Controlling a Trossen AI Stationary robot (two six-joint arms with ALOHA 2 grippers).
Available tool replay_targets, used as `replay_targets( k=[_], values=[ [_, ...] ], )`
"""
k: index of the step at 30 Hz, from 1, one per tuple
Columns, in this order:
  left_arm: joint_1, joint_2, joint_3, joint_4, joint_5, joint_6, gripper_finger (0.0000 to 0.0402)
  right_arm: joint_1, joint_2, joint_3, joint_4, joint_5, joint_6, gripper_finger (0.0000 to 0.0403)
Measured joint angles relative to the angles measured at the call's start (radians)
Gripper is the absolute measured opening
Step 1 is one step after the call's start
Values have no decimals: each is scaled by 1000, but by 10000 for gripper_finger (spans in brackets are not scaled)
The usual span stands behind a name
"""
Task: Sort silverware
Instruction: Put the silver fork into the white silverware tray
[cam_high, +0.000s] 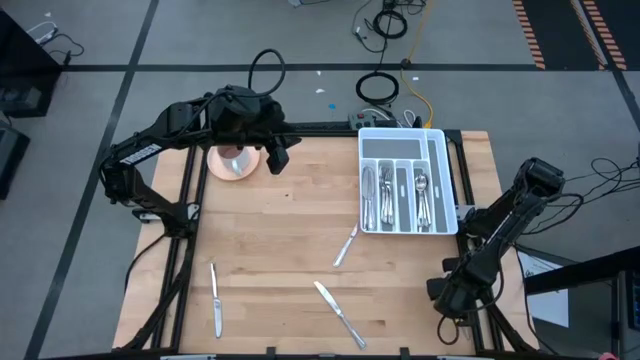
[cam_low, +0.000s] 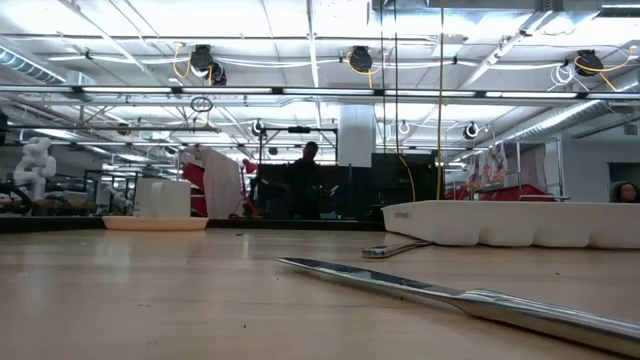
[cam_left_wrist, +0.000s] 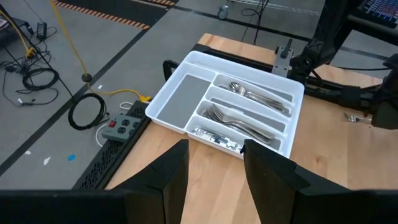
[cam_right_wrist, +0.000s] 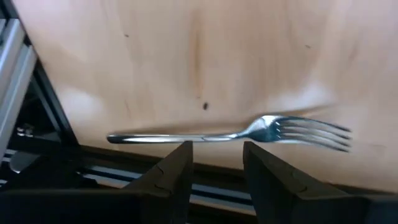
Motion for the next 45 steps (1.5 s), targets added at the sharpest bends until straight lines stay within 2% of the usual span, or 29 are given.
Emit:
replay_targets(
  k=[14, 32, 39, 45],
  values=[
    [0, 4, 0, 0, 0, 1, 158, 55, 0, -10, 38, 5, 104, 130],
    [0, 21, 0, 0, 0, 2, 158, 65, -1, -137, 217, 9, 235, 130],
    [0, 21, 0, 0, 0, 6, 158, 11, -1, -138, 230, 16, 173, 130],
    [0, 25, 0, 0, 0, 11, 158, -77, 0, -138, 234, 23, 101, 130]
  ],
)
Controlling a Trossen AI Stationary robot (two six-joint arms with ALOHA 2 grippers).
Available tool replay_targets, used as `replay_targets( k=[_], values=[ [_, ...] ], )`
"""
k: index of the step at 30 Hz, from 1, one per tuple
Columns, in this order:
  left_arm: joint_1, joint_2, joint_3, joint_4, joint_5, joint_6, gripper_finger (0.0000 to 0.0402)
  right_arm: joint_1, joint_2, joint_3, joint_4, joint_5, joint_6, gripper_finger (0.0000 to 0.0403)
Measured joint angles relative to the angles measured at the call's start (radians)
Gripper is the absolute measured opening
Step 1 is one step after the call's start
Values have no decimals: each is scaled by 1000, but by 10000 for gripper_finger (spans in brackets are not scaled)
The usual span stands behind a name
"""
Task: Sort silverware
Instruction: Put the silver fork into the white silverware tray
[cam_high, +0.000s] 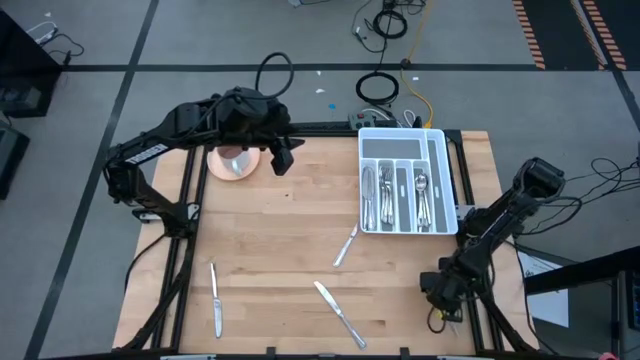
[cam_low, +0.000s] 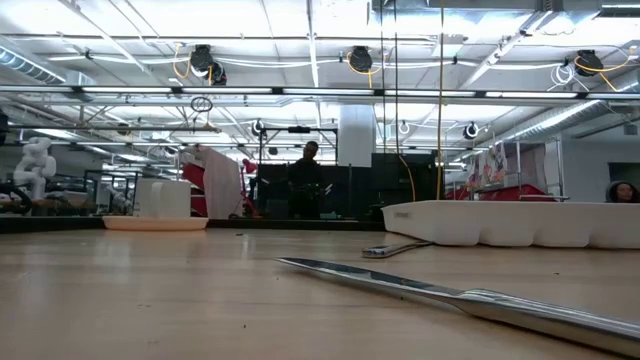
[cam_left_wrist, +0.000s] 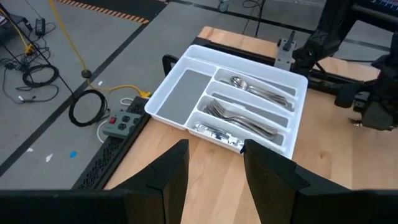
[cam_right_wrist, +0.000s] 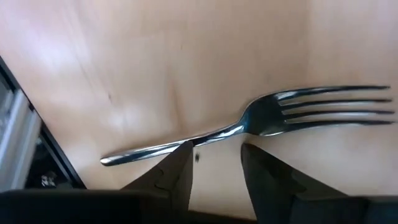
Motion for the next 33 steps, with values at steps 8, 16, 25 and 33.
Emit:
replay_targets(
  k=[8, 16, 25, 33],
  values=[
    [0, 9, 0, -1, 0, 0, 158, -165, 1, -1, 6, 5, -109, 130],
    [0, 17, 0, -1, 0, 12, 158, -353, 2, -2, 52, 27, -187, 130],
    [0, 20, 0, 0, 0, 44, 158, -530, 2, 0, 84, 96, -141, 130],
    [3, 20, 0, 0, 0, 67, 158, -547, -3, 2, 103, 141, 1, 130]
  ],
)
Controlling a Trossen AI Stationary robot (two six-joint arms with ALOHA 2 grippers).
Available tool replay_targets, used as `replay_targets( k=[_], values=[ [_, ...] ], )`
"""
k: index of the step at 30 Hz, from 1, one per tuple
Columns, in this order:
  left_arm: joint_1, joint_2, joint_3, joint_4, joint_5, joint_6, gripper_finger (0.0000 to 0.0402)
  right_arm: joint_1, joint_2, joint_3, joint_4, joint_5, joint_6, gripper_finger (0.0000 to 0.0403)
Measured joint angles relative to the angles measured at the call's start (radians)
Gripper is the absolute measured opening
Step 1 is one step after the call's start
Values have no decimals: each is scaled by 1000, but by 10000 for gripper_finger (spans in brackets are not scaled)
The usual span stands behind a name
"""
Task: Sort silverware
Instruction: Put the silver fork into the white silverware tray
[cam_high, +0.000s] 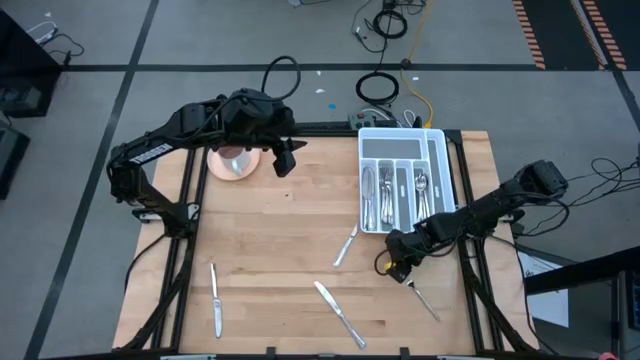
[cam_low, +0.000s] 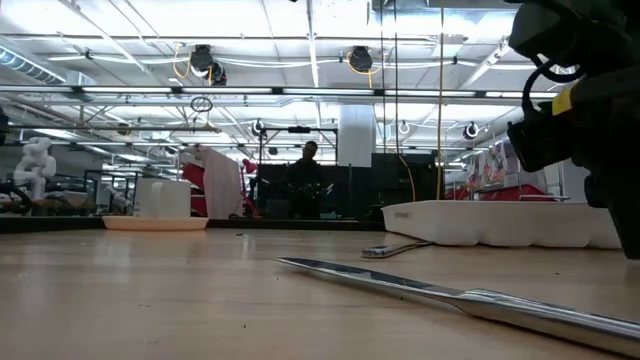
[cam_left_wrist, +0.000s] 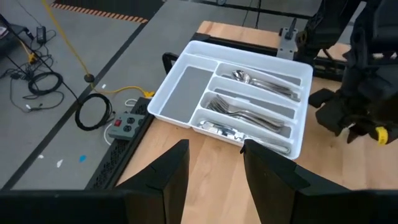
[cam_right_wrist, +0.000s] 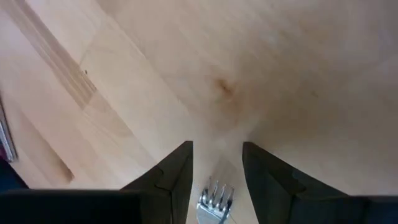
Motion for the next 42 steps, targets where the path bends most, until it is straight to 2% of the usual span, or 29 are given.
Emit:
replay_targets(
  k=[5, 11, 16, 19, 24, 33, 42],
  values=[
    [11, 0, 0, 0, 0, 11, 158, -8, -7, 85, -84, 22, 8, 130],
    [25, 0, 0, 0, 0, 9, 158, 31, -8, 302, -394, 4, -7, 130],
    [24, 0, 0, -2, 0, 7, 158, 142, -8, 415, -614, 30, 183, 130],
    [24, 0, 0, -5, 0, 3, 158, 227, -6, 408, -604, 32, 312, 130],
    [24, 0, 0, -16, 0, 3, 158, 320, 24, 378, -490, 34, 452, 130],
    [24, 0, 0, -16, 0, 3, 158, 385, 168, 370, -398, 27, 443, 130],
    [24, 0, 0, -16, 0, 3, 158, 389, 311, 371, -418, 24, 377, 130]
  ],
)
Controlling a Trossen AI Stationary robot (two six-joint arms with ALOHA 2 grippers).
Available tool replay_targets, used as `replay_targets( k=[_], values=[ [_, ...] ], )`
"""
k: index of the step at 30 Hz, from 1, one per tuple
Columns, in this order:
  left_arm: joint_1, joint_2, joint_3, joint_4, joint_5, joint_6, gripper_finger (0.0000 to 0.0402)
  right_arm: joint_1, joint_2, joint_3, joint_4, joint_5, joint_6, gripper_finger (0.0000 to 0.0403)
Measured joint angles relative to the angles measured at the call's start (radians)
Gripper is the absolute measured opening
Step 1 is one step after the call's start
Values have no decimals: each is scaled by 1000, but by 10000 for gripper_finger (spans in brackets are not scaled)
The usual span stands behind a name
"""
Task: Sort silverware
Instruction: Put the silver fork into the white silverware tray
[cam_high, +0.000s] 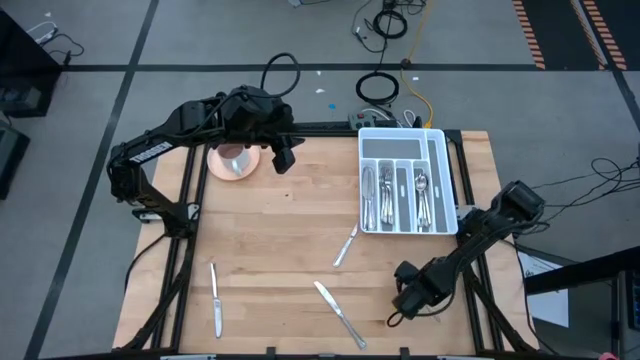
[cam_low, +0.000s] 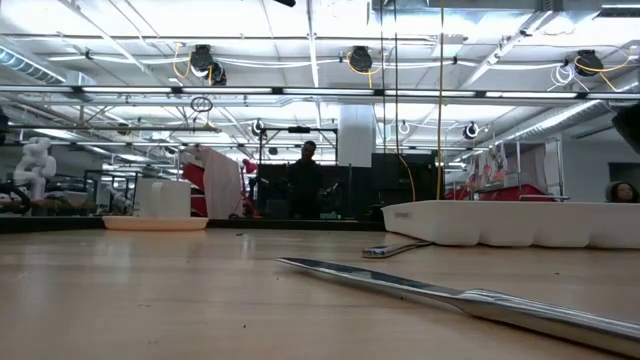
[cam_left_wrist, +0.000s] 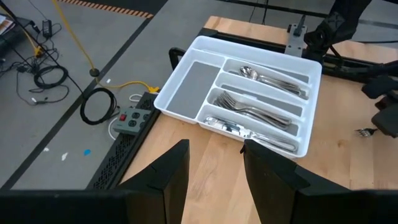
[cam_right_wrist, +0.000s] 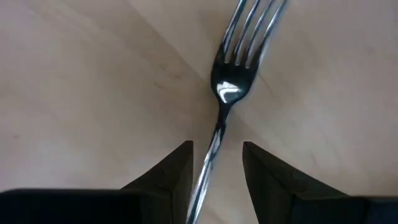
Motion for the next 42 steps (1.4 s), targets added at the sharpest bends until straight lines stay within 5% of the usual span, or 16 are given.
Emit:
replay_targets(
  k=[6, 12, 19, 29, 36, 42],
  values=[
    [0, 0, 0, 0, 0, 0, 158, -17, 78, 4, 74, -70, -57, 113],
    [0, 0, 0, 0, 0, 0, 158, -48, 89, 3, 112, -124, -104, 12],
    [0, 0, 0, -9, 0, 0, 158, -105, 43, -2, 107, -135, -109, 2],
    [0, 0, 0, -15, 0, 7, 158, -206, -60, 20, 95, 20, 70, 1],
    [0, 0, 0, -44, 0, 2, 158, -432, -129, 29, -5, 144, 53, 0],
    [0, 0, 0, -77, 0, 0, 158, -735, -136, 29, -32, 106, -238, 0]
  ],
)
